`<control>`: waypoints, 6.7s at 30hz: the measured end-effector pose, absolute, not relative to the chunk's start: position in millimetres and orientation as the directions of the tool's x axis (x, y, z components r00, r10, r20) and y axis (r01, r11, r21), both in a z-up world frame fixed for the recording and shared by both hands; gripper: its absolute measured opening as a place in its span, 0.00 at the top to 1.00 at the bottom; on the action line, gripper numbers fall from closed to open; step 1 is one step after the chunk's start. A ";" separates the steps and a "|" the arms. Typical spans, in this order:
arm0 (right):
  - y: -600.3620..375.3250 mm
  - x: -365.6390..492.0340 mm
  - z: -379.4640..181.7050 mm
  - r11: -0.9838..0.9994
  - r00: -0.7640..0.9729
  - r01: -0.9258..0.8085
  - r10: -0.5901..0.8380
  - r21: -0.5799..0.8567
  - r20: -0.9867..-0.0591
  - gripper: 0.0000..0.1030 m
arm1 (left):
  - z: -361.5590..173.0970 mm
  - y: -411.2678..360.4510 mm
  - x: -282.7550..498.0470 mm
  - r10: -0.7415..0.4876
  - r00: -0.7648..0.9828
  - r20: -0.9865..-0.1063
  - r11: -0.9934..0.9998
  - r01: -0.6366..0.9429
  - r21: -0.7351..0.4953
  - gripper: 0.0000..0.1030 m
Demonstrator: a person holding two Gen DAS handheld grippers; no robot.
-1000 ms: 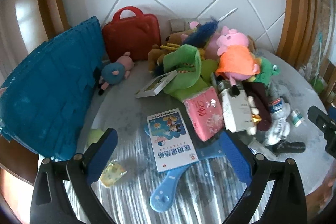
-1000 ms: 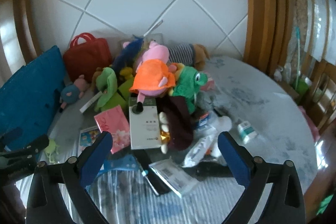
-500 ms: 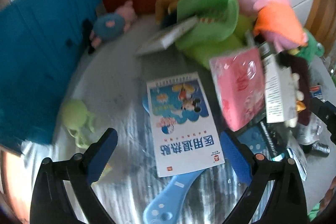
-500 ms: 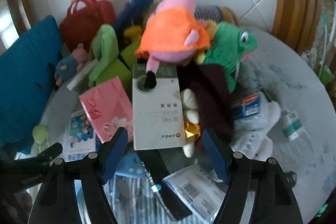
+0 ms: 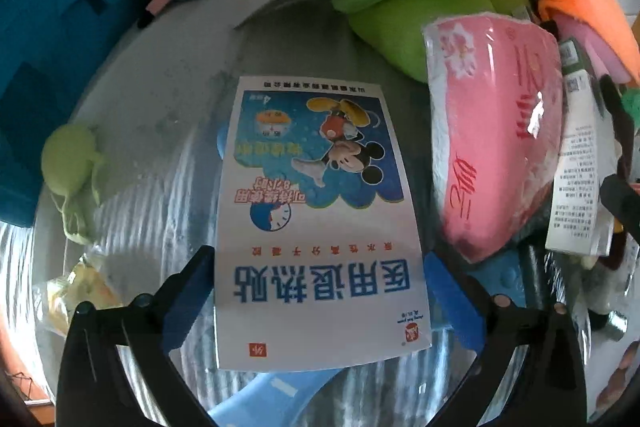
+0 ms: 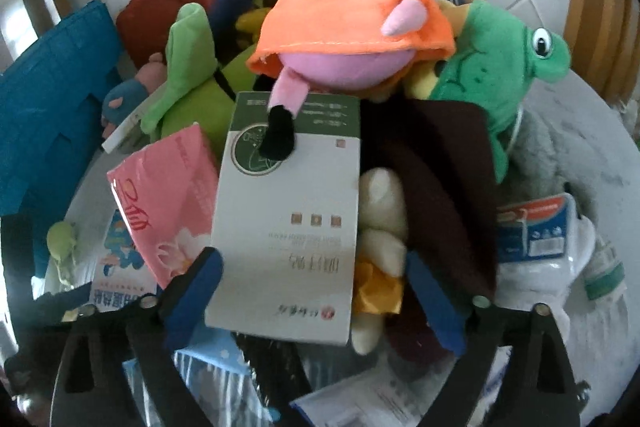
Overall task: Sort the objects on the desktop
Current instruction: 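Grasp Mickey medical patch box with left tool while right tool grasps white box, then lift and carry both boxes over the blue crate, then open both tools to drop the boxes into the crate, then move both tools back over the table items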
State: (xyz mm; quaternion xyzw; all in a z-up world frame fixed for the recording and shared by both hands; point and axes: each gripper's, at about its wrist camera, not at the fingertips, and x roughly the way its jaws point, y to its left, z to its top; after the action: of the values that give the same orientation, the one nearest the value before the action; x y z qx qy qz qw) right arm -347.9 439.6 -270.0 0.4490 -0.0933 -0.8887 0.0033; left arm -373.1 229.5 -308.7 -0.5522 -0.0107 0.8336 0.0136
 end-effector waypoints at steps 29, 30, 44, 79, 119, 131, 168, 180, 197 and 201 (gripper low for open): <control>412.8 -339.7 -271.8 -0.990 -0.587 -0.017 -0.102 0.139 -0.803 0.14 | -275.3 235.3 -349.1 -0.018 -0.505 -0.863 -0.999 -0.031 0.039 0.00; 411.8 -336.7 -269.7 -0.990 -0.590 -0.018 -0.102 0.139 -0.801 0.14 | -269.0 236.1 -345.7 -0.015 -0.515 -0.857 -0.999 -0.033 0.038 0.00; 387.7 -293.1 -189.8 -0.992 -0.694 0.018 -0.104 0.128 -0.712 0.15 | -183.1 215.7 -298.8 0.013 -0.651 -0.759 -0.999 -0.039 0.016 0.00; 245.2 -279.4 -27.6 -0.925 -0.833 0.377 -0.357 0.039 -0.423 0.15 | -35.8 89.9 -225.8 -0.220 -0.840 -0.496 -0.966 0.258 -0.009 0.00; -104.8 -421.4 10.3 -0.923 -0.857 0.382 -0.340 -0.037 -0.387 0.14 | -5.6 -254.6 -352.6 -0.256 -0.827 -0.501 -0.954 0.300 -0.007 0.00; -106.6 -419.5 3.7 -0.921 -0.848 0.387 -0.340 -0.035 -0.407 0.00 | -18.9 -258.6 -368.1 -0.267 -0.794 -0.546 -0.950 0.312 0.011 0.00; 32.7 -299.2 -4.3 -0.955 -0.875 0.297 -0.263 -0.021 -0.407 0.00 | -15.9 -126.8 -258.6 -0.185 -0.840 -0.509 -0.973 0.228 -0.023 0.00; 206.5 -219.3 -21.6 -0.986 -0.885 0.166 -0.143 -0.013 -0.443 0.00 | -30.5 37.5 -212.6 -0.068 -0.840 -0.538 -0.995 0.095 -0.023 0.00; 444.8 -148.1 -110.9 -0.963 -0.752 -0.268 0.185 0.037 -0.633 0.00 | -123.1 288.5 -219.7 0.222 -0.670 -0.708 -0.944 -0.328 0.014 0.00; 480.4 -157.2 -144.0 -0.939 -0.683 -0.343 0.231 0.025 -0.693 0.00 | -161.7 317.5 -239.8 0.231 -0.603 -0.763 -0.928 -0.373 0.014 0.00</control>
State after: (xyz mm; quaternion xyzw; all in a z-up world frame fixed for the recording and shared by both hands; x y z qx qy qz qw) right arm -157.2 480.4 -144.0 0.3659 -0.0765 -0.9141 -0.1571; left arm -239.8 317.5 -161.7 -0.4119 0.0864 0.8911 0.1695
